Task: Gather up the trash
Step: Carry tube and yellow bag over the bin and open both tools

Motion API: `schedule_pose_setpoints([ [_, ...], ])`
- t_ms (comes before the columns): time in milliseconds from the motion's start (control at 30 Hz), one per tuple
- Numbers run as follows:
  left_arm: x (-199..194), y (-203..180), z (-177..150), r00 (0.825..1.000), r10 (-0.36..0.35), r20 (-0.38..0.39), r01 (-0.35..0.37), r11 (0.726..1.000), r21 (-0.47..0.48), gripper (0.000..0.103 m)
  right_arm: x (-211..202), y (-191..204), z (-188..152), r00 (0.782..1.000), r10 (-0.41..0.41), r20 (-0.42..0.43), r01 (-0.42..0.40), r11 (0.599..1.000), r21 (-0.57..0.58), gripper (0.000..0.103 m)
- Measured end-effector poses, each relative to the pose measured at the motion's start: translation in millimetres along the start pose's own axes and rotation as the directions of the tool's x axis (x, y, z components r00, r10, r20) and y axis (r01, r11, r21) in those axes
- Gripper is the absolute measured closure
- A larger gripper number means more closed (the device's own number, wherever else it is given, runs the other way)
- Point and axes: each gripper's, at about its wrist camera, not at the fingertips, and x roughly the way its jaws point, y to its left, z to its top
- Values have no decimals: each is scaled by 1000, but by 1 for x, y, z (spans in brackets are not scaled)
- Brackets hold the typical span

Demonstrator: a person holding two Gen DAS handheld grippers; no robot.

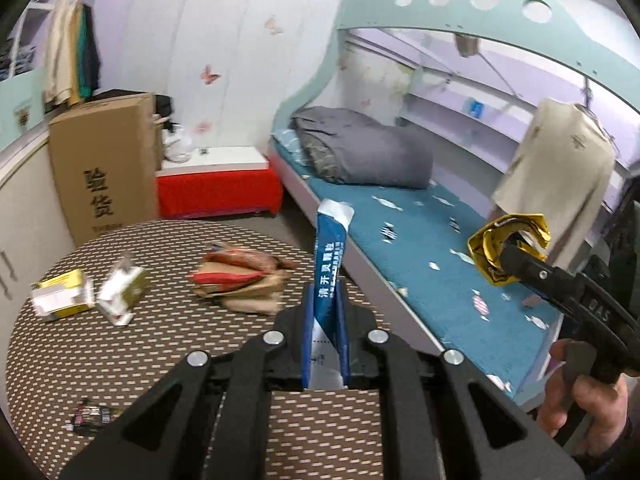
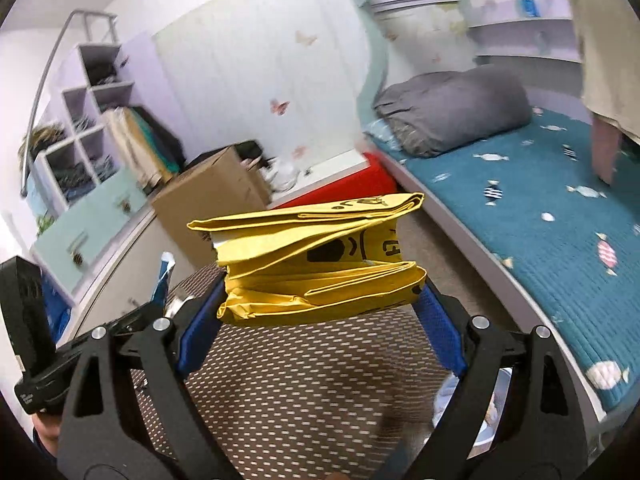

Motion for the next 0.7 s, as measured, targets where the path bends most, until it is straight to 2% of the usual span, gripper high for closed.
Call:
schedule_pose_setpoints([
  [333,40,-89,-10,989,-129,-67,135,987,92,93,-35,-105,0,985,-173,21,167,973,160,17],
  [533,67,-128,-20,980,-166,-113,179,976,121,93,-35,-145,-11,977,-215,-7,211,952,221,17],
  [700,108,-162,-40,965,-168,-199,198,970,143,93,-15,-181,-29,969,-235,-78,248,928,277,17],
])
